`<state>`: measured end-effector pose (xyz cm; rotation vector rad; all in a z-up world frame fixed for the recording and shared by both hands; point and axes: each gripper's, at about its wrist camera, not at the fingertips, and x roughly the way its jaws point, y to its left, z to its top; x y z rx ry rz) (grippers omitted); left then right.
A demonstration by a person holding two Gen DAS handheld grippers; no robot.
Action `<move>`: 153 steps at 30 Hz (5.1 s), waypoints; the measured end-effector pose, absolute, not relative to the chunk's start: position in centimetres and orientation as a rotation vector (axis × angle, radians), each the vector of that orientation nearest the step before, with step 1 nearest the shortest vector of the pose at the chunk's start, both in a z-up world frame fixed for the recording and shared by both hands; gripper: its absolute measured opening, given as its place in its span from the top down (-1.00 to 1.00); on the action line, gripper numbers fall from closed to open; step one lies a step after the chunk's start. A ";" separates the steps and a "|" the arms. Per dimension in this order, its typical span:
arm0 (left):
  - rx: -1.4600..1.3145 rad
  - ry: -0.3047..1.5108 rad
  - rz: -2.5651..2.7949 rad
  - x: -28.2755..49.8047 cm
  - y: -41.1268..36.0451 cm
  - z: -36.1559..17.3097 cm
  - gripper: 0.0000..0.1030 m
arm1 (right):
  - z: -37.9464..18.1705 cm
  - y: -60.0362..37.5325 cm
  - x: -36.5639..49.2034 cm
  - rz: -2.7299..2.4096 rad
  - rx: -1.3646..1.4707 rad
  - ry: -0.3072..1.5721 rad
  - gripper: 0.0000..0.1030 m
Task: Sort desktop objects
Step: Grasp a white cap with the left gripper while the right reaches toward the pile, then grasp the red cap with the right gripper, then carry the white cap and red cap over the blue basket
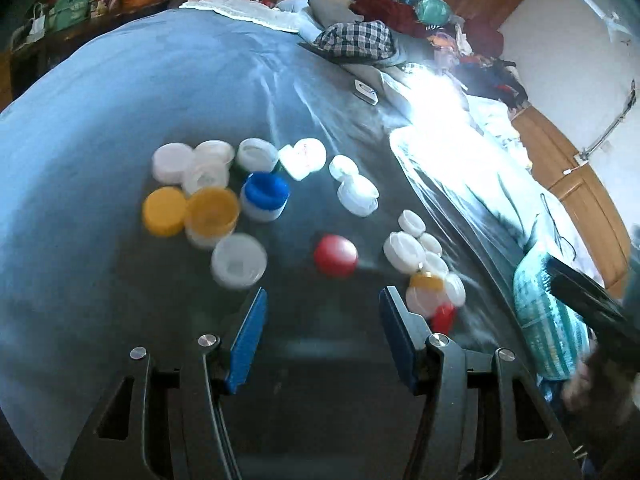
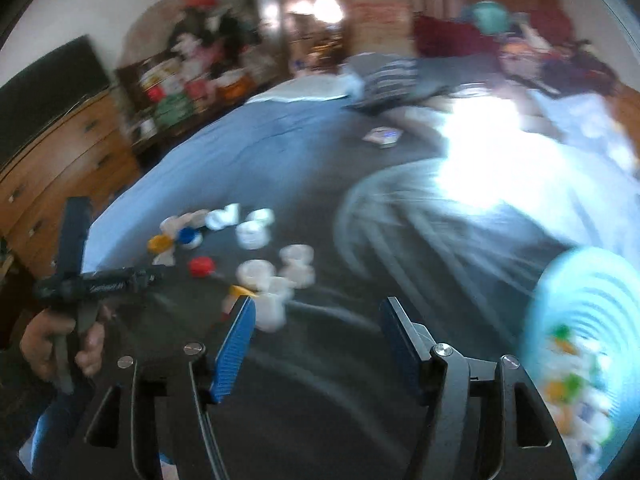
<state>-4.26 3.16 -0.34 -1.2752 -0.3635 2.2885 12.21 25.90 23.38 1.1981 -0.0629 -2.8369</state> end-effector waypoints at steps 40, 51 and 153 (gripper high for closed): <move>-1.199 -0.273 2.404 -3.2 0.1 0.7 -0.01 | 18.8 23.3 10.0 -2.920 1.263 -0.108 -0.30; -1.267 -0.125 2.474 -6.0 2.7 -1.3 0.56 | 17.9 21.1 12.3 -2.748 1.249 -0.144 0.11; -0.983 0.372 1.976 9.1 43.4 15.3 0.56 | 31.1 48.5 32.5 -3.326 1.238 -0.447 0.79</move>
